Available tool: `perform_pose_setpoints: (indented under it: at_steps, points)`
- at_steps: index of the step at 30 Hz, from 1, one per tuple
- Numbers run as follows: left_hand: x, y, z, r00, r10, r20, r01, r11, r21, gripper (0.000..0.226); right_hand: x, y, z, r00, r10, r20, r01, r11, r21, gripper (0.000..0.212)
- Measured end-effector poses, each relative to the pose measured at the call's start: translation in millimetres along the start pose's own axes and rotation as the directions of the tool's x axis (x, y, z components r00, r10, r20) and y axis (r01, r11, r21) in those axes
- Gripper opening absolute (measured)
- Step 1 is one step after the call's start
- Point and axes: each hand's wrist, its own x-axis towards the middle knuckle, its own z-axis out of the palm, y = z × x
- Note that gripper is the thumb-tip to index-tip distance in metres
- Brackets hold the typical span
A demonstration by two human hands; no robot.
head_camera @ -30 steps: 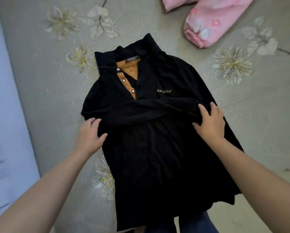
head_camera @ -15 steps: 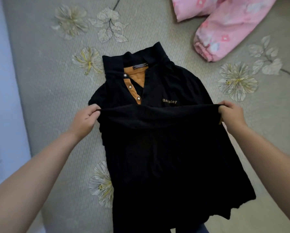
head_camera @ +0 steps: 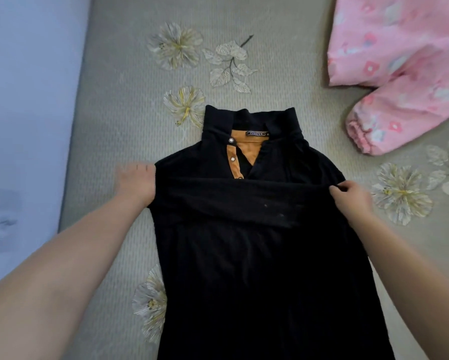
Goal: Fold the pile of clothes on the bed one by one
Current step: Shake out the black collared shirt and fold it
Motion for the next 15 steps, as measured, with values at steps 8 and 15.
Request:
perform_pose_setpoints:
  at_steps: [8,15]
  points:
    - [-63,50,46,0.882,0.401,-0.247,-0.447,0.877,-0.175,0.059,-12,25,27,0.979,-0.178,-0.1,0.145,0.951,-0.271,0.057]
    - [-75,66,51,0.954,0.298,0.03,-0.293,0.949,-0.115,0.06,-30,67,18,0.983,-0.186,0.0,0.186,0.982,0.021,0.048]
